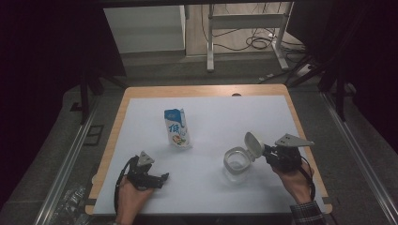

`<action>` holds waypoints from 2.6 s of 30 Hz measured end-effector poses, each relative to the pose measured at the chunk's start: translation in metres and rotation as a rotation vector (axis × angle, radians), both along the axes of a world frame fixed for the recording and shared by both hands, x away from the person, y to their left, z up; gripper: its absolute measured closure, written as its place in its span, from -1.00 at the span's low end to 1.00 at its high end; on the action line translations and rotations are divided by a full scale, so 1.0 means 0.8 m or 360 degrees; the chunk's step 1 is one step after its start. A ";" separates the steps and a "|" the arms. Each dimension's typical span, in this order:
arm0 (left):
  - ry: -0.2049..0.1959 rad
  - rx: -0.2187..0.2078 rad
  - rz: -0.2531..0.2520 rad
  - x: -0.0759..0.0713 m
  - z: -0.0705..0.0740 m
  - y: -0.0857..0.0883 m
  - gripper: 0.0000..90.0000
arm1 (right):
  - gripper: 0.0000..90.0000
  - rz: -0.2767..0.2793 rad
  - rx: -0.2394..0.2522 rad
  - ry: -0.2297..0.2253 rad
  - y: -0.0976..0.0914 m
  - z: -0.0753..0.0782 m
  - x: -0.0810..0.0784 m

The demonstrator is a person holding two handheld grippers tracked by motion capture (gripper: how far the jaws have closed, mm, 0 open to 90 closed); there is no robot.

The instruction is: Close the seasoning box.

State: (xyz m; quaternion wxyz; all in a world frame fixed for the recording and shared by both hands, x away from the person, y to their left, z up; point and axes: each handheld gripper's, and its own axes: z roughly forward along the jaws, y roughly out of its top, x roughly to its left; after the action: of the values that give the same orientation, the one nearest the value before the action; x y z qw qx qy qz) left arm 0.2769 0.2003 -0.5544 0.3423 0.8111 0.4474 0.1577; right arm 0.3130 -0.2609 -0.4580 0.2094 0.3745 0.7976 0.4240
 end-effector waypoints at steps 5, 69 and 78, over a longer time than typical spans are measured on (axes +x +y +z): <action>0.0000 -0.0005 0.0000 0.000 0.000 0.000 -0.94 | 0.57 -0.0035 -0.0038 0.0006 -0.008 -0.006 -0.002; -0.0252 -0.0276 -0.0264 0.108 0.126 0.007 -0.55 | -0.37 -0.0088 -0.0312 0.0164 -0.022 -0.082 -0.014; -0.0278 -0.0298 -0.0336 0.129 0.134 0.002 -0.27 | -0.45 -0.0085 -0.0214 0.0177 -0.032 -0.089 -0.011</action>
State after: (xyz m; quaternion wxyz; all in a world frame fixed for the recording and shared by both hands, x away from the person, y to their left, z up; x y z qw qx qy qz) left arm 0.3804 0.2022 -0.4475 0.4687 0.8014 0.3409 0.1482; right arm 0.3044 -0.2864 -0.5292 0.2005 0.4036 0.8245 0.3422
